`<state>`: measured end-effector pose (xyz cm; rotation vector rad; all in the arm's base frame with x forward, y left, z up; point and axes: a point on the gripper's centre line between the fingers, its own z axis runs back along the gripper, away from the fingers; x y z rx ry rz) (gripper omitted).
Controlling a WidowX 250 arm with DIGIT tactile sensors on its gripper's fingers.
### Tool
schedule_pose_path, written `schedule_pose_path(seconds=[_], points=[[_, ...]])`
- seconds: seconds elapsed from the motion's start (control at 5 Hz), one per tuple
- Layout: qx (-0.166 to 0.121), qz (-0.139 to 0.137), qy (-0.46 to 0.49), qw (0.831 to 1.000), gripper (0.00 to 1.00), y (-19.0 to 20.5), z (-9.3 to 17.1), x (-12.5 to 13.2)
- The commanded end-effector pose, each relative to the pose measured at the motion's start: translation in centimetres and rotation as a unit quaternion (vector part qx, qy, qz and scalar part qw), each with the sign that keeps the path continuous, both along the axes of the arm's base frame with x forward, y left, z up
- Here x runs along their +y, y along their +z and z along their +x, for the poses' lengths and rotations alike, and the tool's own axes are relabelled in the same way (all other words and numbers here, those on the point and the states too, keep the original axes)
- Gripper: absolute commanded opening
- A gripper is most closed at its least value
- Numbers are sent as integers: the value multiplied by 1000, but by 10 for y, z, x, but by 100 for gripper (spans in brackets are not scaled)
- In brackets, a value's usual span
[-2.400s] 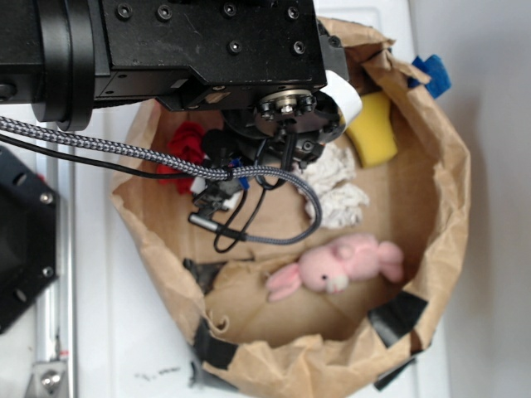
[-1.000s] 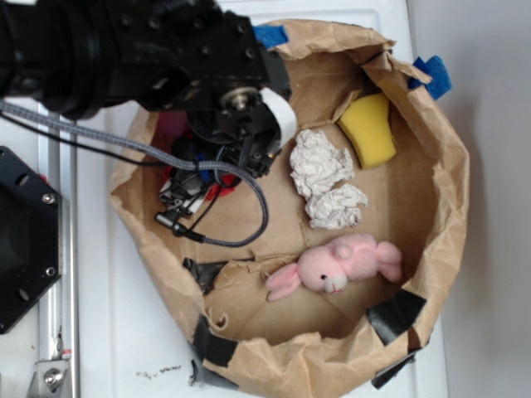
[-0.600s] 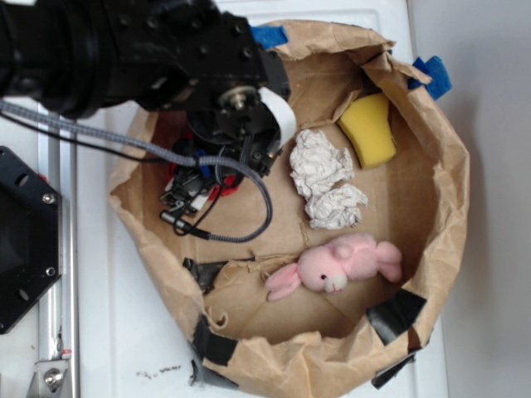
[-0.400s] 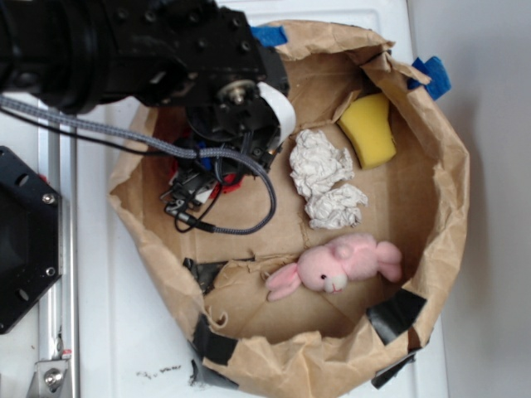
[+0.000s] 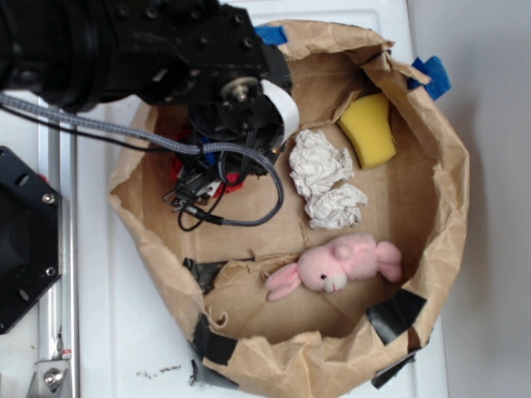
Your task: Grab the red paper.
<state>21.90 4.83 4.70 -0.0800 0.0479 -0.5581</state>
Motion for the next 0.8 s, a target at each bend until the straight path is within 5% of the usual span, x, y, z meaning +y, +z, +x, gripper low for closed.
schedule_pose_path(seconds=[0.0,0.2,0.4,0.6], points=[[-49,-20,34,998,0,42,18,-6],[-101,-47,77,991,0,88,16,-26],[-112,-76,107,985,0,130,15,-36],[-113,-64,160,978,0,154,16,-39]])
